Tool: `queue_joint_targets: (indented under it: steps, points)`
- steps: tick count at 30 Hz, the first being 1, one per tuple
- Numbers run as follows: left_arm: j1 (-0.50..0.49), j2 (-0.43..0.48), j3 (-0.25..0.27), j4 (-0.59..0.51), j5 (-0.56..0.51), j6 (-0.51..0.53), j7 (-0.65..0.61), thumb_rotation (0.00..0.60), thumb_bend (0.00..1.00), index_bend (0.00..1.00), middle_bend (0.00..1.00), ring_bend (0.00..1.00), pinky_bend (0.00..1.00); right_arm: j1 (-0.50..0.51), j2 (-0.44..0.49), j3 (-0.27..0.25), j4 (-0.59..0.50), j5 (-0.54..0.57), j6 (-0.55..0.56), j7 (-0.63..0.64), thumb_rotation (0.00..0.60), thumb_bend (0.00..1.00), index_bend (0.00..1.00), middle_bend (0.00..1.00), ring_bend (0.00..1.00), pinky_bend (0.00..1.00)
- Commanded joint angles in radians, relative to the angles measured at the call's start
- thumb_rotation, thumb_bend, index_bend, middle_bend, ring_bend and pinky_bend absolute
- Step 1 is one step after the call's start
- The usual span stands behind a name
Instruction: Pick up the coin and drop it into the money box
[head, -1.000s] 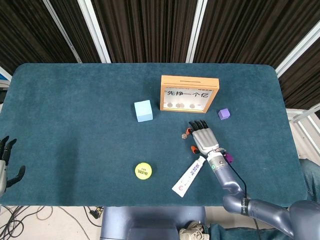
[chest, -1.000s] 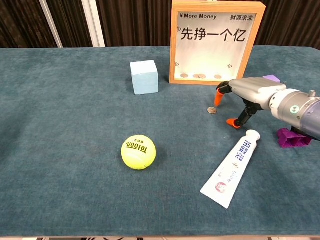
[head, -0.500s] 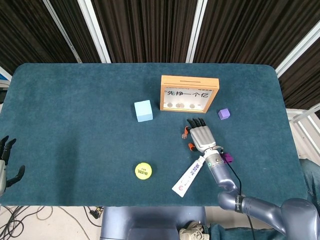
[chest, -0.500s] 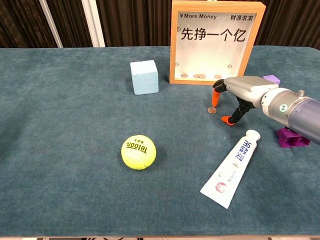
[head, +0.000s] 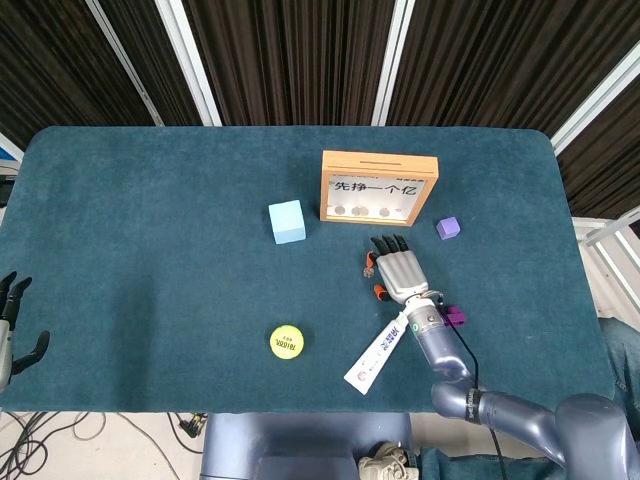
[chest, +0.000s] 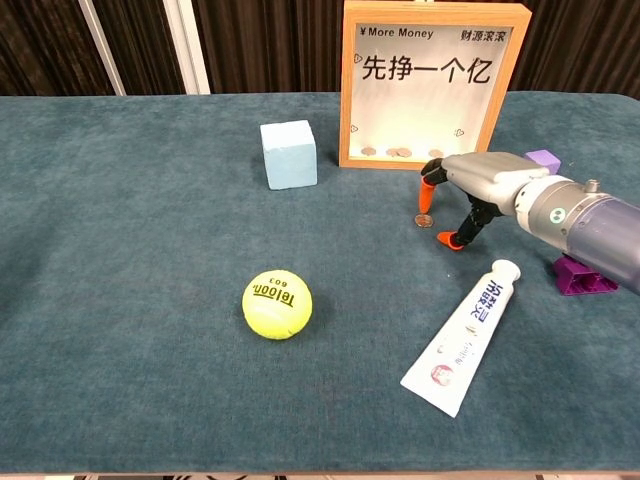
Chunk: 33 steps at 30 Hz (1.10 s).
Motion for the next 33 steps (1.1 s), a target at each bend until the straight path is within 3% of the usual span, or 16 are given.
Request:
queue_joint_targets:
  steps: [1,33]
  points:
    - [0.000,0.000,0.000,0.000,-0.001,0.000,0.000,0.600,0.34,0.12,0.01,0.00,0.00,0.002,-0.005,-0.001,0.006,0.002,0.000,-0.002,0.600,0.39,0.40,0.12,0.05,0.00]
    - [0.000,0.002,-0.003,-0.002,-0.008,-0.001,0.000,0.600,0.34,0.12,0.01,0.00,0.00,0.010,-0.025,-0.013,0.023,0.001,0.011,0.010,0.600,0.39,0.42,0.12,0.05,0.00]
